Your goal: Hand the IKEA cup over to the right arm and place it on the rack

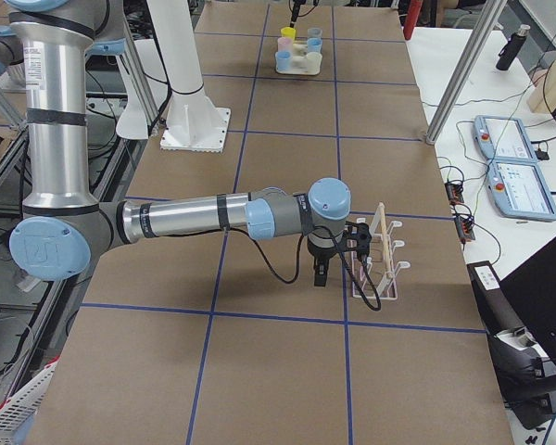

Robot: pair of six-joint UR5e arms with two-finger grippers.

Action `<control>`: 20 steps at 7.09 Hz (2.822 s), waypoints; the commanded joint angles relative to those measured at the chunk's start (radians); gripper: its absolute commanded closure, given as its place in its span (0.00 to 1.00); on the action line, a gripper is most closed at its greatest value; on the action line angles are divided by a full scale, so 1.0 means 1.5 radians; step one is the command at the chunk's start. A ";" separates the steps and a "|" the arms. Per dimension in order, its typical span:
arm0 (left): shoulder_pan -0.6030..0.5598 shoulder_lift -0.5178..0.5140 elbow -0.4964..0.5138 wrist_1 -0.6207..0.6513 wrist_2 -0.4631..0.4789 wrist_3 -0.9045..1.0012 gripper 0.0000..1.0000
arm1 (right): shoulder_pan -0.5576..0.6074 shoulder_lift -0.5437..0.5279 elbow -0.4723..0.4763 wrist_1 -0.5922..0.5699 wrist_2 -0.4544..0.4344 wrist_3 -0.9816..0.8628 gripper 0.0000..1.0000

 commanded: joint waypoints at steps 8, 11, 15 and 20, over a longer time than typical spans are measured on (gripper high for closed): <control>0.021 0.001 0.003 -0.002 0.000 0.005 0.07 | -0.001 0.000 0.001 0.000 0.000 -0.001 0.00; 0.023 0.001 0.003 -0.002 0.000 0.005 0.07 | -0.001 0.000 0.002 0.000 0.000 -0.001 0.00; 0.025 0.001 0.003 0.001 0.000 0.001 0.96 | -0.001 0.000 0.003 0.001 -0.001 -0.001 0.00; 0.012 0.049 -0.074 0.011 -0.001 0.006 1.00 | -0.001 0.003 0.005 0.001 -0.001 0.001 0.00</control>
